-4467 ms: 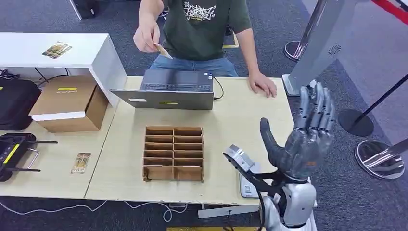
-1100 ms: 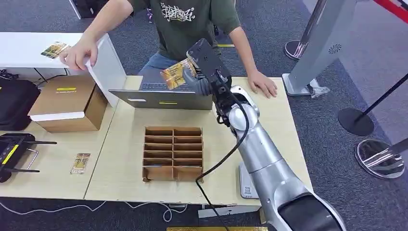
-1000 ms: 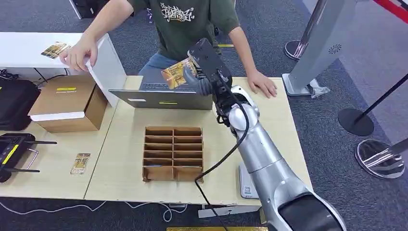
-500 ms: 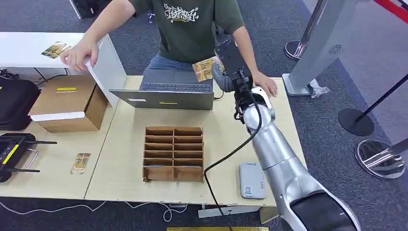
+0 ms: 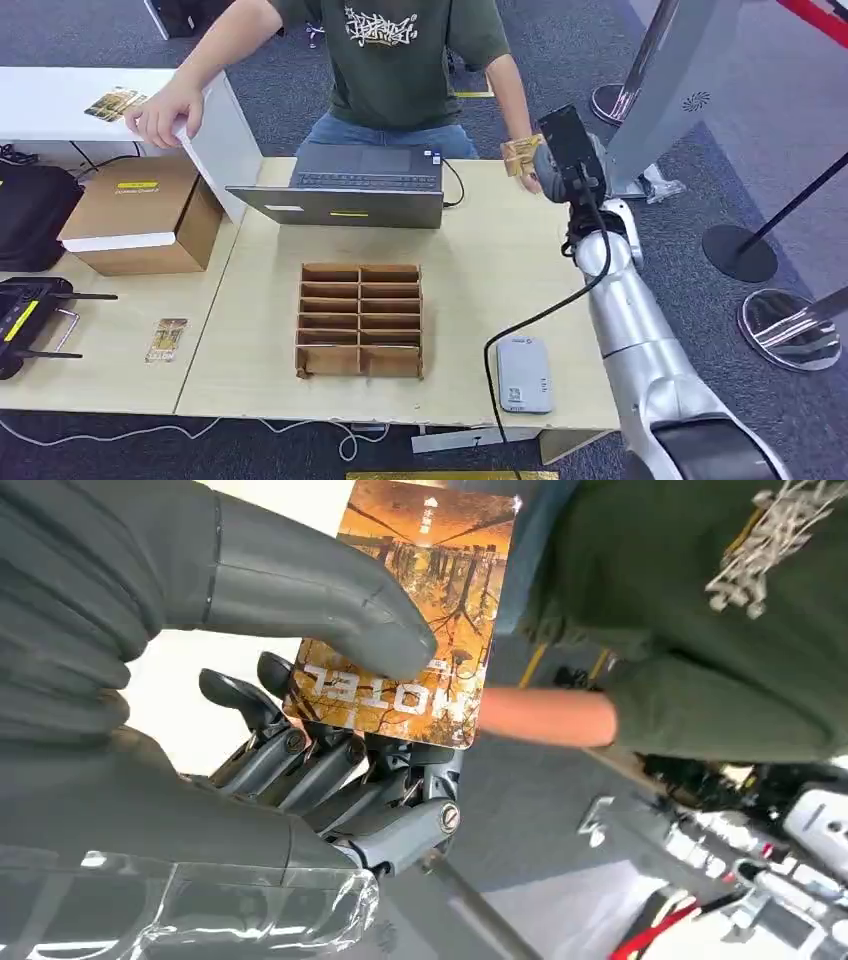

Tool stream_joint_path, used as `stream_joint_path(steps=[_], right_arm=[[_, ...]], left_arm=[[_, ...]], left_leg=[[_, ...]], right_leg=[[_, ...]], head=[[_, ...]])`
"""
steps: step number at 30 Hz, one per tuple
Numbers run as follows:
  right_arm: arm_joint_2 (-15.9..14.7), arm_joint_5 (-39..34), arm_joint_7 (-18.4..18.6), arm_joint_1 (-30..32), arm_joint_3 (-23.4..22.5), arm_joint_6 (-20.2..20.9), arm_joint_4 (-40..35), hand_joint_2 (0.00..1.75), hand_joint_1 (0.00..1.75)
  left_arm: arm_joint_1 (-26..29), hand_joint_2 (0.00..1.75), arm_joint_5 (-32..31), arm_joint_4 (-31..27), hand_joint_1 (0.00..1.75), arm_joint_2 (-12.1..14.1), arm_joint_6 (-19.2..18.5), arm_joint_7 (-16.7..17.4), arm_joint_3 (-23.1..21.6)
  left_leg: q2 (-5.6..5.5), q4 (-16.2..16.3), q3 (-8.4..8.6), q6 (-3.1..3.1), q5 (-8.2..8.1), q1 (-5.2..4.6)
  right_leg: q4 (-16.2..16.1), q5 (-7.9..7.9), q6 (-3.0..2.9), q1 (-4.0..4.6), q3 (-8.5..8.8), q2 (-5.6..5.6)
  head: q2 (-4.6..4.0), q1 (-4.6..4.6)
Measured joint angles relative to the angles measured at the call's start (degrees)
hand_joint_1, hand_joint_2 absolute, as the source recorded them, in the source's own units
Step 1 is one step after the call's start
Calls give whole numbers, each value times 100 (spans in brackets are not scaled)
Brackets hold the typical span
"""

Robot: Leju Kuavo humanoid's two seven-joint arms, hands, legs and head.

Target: Pass the card to the sensor for recognition and then transmit it.

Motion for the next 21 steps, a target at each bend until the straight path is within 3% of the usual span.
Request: stream_joint_path(steps=[11,21], right_arm=[[-225,90,-192,974,-545,-129,-538,175,175],[-254,2,-317,2051,-744,-151,-1350,175,175]], left_arm=[[52,0,-15,0,0,-22,5,37,90],[61,0,35,0,0,-52,7,63,230]], left_leg=[[-1,0,-2,3,-3,0],[-1,-2,-4,3,-4,0]], right_leg=[[-1,-1,1,0,0,-1],[-1,-2,1,0,0,-2]], head=[[0,2],[0,2]])
